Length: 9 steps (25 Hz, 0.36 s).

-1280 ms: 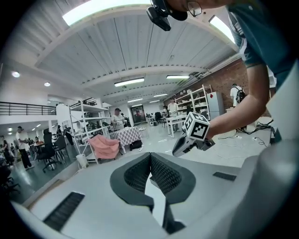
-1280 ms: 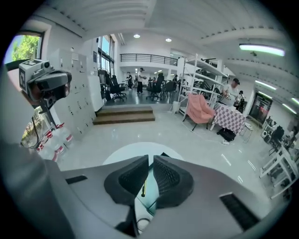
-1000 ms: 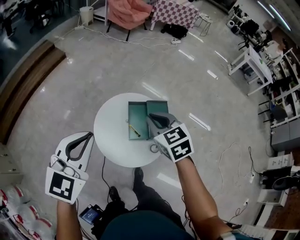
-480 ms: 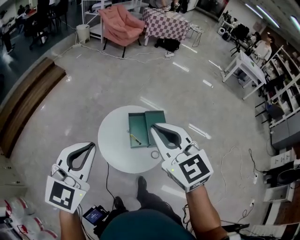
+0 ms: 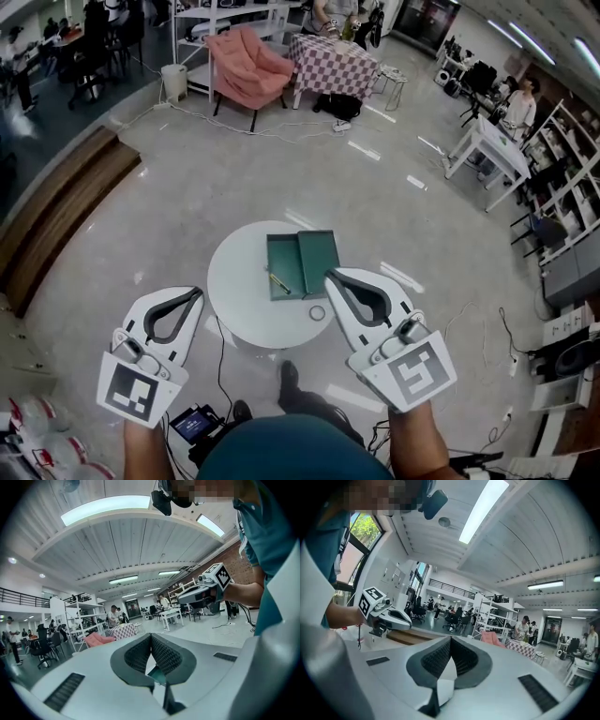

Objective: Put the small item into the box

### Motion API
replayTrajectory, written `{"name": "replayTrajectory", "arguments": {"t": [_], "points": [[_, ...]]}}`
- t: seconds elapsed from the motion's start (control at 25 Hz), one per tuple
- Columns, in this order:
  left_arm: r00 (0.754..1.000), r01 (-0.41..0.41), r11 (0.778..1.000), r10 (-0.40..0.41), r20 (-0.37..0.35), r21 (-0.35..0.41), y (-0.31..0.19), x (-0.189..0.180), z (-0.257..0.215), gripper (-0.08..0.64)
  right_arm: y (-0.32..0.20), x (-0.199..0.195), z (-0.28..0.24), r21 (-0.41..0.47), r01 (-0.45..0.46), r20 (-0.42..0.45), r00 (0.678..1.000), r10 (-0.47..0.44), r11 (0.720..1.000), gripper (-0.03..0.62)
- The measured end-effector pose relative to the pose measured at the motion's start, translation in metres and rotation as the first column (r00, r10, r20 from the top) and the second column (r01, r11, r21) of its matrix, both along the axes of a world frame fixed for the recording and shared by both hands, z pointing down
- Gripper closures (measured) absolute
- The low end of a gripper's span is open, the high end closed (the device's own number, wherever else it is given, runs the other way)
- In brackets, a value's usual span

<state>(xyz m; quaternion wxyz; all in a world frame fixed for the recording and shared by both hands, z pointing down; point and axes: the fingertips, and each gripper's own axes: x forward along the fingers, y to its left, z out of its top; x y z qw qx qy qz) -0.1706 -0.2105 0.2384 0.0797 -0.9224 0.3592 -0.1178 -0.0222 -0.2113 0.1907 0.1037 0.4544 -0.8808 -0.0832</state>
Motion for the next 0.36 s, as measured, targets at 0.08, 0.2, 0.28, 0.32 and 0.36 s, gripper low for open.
{"name": "replayTrajectory", "arguments": {"t": [0.08,0.2,0.28,0.32,0.36], "points": [[1.0,0.001,1.0,-0.001,-0.001,0.003,0.01,-0.009,-0.004,0.541,0.012,-0.006,-0.004,0.004,-0.004,-0.005,1.0,0.004,1.0,0.554],[1.0,0.001,1.0,0.0,-0.008,0.013,0.025,-0.019,-0.007,0.541,0.029,-0.013,-0.005,0.0,-0.013,-0.012,1.0,0.013,1.0,0.554],[0.999,-0.025,0.998,0.024,0.021,0.054,0.033,-0.025,-0.009,0.541,0.038,-0.018,-0.003,-0.002,-0.019,-0.015,1.0,0.019,1.0,0.554],[0.998,-0.05,0.995,0.046,0.05,0.09,0.037,-0.027,-0.01,0.541,0.042,-0.022,-0.003,-0.002,-0.021,-0.017,1.0,0.021,1.0,0.554],[0.994,-0.079,0.988,0.069,0.082,0.13,0.04,-0.03,-0.012,0.541,0.045,-0.025,-0.002,-0.001,-0.023,-0.019,1.0,0.023,1.0,0.554]]}}
